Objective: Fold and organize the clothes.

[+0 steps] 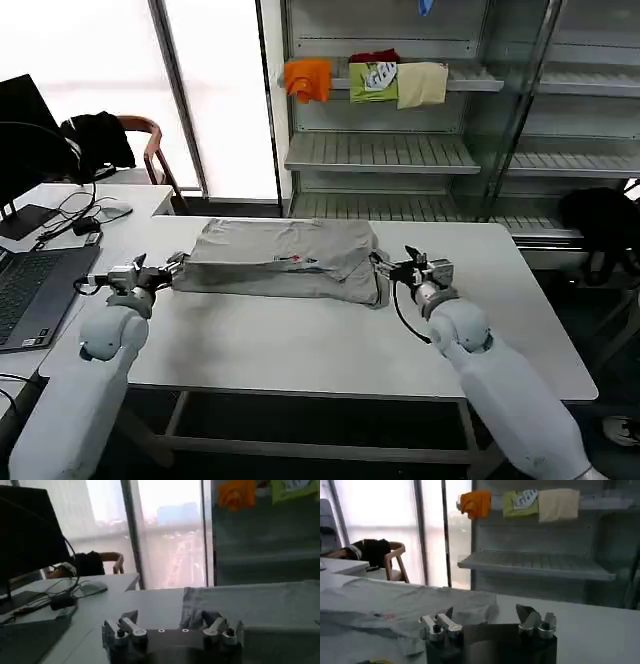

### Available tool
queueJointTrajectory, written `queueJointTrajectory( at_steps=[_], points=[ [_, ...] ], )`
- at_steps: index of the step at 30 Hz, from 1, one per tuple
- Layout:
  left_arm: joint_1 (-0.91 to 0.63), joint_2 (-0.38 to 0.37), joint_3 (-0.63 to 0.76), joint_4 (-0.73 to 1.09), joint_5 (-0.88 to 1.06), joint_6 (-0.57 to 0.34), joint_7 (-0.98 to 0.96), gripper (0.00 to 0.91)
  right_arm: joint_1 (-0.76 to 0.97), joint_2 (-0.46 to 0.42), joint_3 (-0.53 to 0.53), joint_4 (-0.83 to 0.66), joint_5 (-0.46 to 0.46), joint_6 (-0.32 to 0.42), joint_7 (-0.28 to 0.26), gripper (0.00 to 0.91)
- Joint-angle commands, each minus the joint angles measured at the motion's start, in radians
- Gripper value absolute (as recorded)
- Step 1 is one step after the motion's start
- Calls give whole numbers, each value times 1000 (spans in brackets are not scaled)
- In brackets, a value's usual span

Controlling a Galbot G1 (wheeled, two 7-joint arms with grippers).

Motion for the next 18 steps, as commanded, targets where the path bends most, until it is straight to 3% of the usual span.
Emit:
queueJointTrajectory(
  at_steps=[1, 7, 18],
  points=[
    [100, 48, -83, -110, 39, 57, 1, 907, -110, -41, 46, 126, 12, 12, -3, 907],
    [98, 35, -67, -105, -114, 59, -2, 907, -138, -20, 31, 126, 11, 18, -1, 907],
    [39, -18, -14, 61, -150, -9, 80, 907, -92, 36, -50, 10, 8, 20, -7, 907]
  ],
)
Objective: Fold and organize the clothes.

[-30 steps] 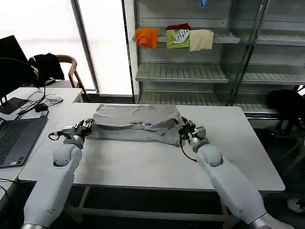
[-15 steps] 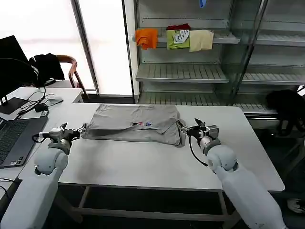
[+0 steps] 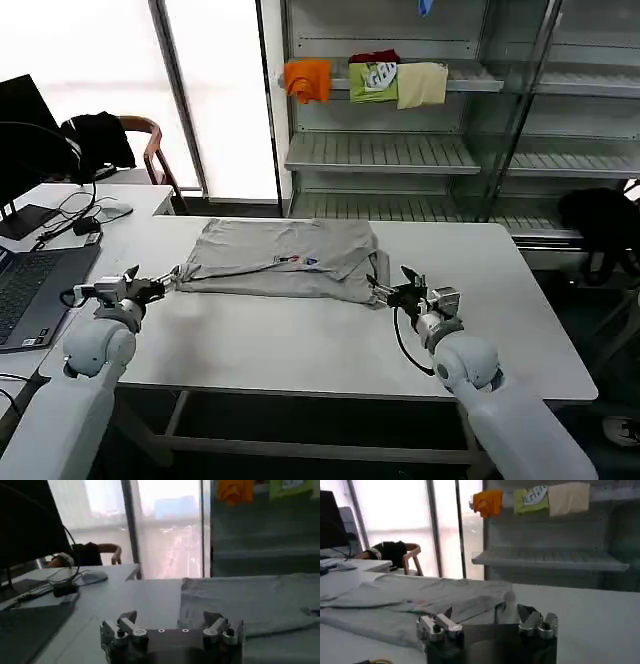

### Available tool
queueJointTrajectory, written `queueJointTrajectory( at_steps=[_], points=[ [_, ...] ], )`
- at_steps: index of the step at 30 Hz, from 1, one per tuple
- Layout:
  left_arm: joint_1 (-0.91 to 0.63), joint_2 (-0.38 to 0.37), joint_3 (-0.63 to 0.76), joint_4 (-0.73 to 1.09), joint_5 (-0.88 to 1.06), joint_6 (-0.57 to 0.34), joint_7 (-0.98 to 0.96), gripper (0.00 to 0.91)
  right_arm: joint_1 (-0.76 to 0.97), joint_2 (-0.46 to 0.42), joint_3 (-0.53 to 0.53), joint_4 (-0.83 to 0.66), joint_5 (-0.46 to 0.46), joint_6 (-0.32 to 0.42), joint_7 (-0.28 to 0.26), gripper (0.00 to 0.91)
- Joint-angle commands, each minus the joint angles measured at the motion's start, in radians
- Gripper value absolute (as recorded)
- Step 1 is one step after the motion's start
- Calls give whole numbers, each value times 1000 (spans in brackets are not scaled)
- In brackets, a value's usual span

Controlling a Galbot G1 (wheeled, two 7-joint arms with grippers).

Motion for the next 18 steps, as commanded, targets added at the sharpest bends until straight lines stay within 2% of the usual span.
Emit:
queueJointTrajectory(
  at_steps=[1, 5, 7, 14, 17, 18],
  points=[
    [-31, -26, 21, 118, -65, -34, 63, 907, 7, 28, -39, -67, 4, 2, 2, 907],
    [-64, -39, 28, 171, -59, -43, 75, 907, 24, 60, -53, -126, 2, -2, -1, 846],
    [-74, -40, 28, 185, -61, -43, 80, 907, 30, 69, -57, -140, 1, -4, -5, 786],
    [-93, -47, 29, 241, -51, -44, 86, 907, 54, 101, -72, -209, -3, -17, -13, 786],
    [-96, -46, 28, 260, -50, -47, 91, 907, 58, 105, -76, -224, -4, -16, -16, 705],
    [-97, -45, 27, 264, -51, -48, 93, 877, 59, 106, -78, -230, -4, -14, -18, 705]
  ],
)
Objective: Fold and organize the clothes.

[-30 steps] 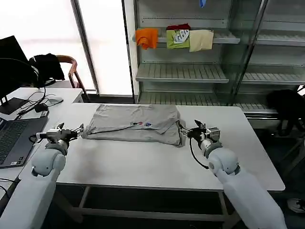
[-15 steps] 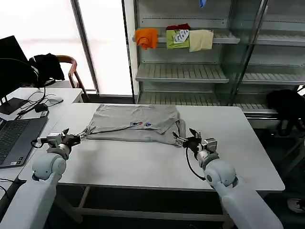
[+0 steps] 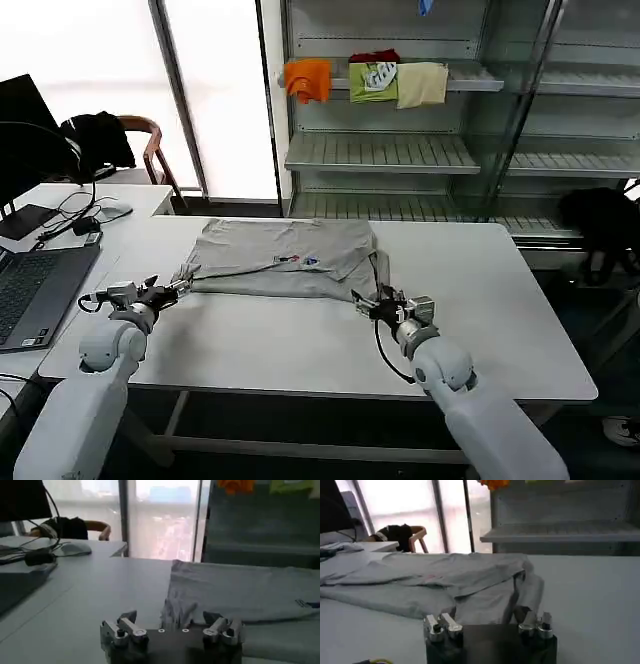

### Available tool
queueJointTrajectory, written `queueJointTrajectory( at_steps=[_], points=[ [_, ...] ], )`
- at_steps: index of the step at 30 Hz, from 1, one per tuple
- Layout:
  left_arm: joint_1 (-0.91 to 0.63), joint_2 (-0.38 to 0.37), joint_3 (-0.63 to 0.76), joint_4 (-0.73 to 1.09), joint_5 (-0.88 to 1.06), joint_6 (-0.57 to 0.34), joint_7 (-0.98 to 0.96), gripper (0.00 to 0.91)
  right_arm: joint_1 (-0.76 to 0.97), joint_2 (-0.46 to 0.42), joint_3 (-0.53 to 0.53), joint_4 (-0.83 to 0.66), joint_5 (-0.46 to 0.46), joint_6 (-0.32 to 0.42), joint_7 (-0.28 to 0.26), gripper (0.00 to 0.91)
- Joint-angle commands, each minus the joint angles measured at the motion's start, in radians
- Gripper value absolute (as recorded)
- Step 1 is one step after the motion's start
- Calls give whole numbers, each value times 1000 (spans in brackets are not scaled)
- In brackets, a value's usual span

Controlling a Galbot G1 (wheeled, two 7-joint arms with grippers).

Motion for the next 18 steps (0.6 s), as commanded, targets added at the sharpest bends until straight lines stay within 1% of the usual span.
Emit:
queueJointTrajectory(
  at_steps=[1, 2, 3, 4, 5, 6, 7, 9, 10, 11, 13, 18],
  points=[
    [-23, -4, 2, 95, -11, -12, 25, 776, 12, 26, -17, -76, 0, -1, -3, 655],
    [-23, -6, 1, 95, -12, -12, 26, 715, 12, 28, -18, -80, -2, 2, -4, 615],
    [-22, -6, 1, 95, -12, -12, 30, 574, 13, 30, -20, -85, -3, 5, -3, 544],
    [-21, -7, 2, 94, -12, -13, 31, 514, 14, 33, -21, -90, -5, 8, -5, 514],
    [-22, -9, 3, 94, -12, -14, 33, 464, 14, 34, -22, -92, -6, 8, -6, 433],
    [-22, -10, 3, 95, -11, -13, 34, 363, 15, 36, -24, -95, -8, 10, -8, 322],
    [-22, -10, 5, 95, -8, -13, 37, 242, 16, 39, -26, -97, -10, 10, -10, 222],
    [-22, -12, 9, 95, -4, -13, 41, 131, 16, 41, -28, -99, -10, 11, -14, 131],
    [-22, -13, 10, 94, -4, -13, 45, 40, 16, 43, -29, -101, -11, 11, -16, 81],
    [-21, -14, 12, 92, -1, -13, 47, 20, 17, 45, -31, -105, -12, 13, -16, 60],
    [-20, -15, 14, 92, 4, -14, 50, 20, 16, 46, -31, -104, -19, 19, -16, 0],
    [-13, -11, 16, 86, 11, -17, 60, 10, 12, 34, -31, -70, -21, 19, -13, 0]
  ],
)
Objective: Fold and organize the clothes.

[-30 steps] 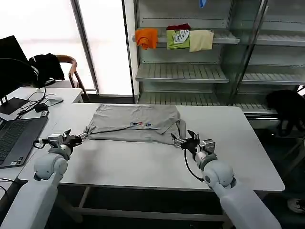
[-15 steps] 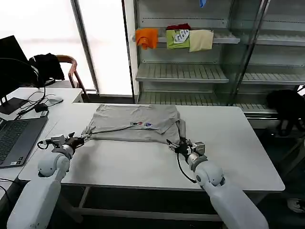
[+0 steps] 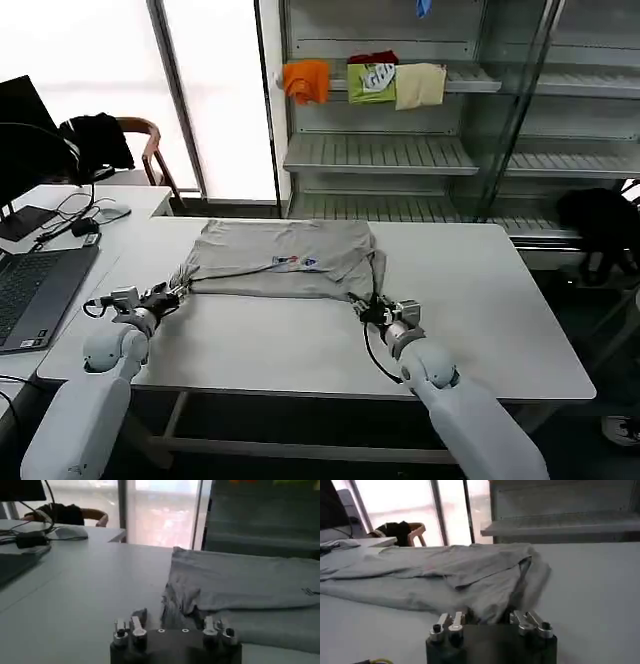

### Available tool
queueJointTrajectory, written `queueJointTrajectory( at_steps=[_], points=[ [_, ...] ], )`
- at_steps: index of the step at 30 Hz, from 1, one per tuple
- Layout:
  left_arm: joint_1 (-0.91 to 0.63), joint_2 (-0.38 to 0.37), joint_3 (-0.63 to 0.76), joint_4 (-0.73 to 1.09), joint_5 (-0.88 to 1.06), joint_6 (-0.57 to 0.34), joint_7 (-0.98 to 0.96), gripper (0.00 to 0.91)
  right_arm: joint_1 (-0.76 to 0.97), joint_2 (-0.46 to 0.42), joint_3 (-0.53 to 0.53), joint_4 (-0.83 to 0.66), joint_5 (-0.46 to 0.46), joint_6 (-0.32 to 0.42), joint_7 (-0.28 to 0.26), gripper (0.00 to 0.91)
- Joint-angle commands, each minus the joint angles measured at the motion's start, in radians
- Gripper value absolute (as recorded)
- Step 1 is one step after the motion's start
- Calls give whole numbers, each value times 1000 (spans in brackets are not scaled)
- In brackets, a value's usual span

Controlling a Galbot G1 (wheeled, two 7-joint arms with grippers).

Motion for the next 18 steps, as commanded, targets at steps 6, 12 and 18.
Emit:
queueJointTrajectory(
  at_steps=[6, 12, 18],
  points=[
    [8, 10, 11, -11, 2, -19, 23, 0, -6, -19, -9, 39, -8, 1, 7, 0],
    [19, 32, 19, -74, -13, -8, 7, 0, -9, -63, -4, 107, -7, -7, 10, 0],
    [87, 90, -8, -214, -71, 27, -73, 0, -46, -183, -3, 253, 11, -35, 17, 0]
  ],
)
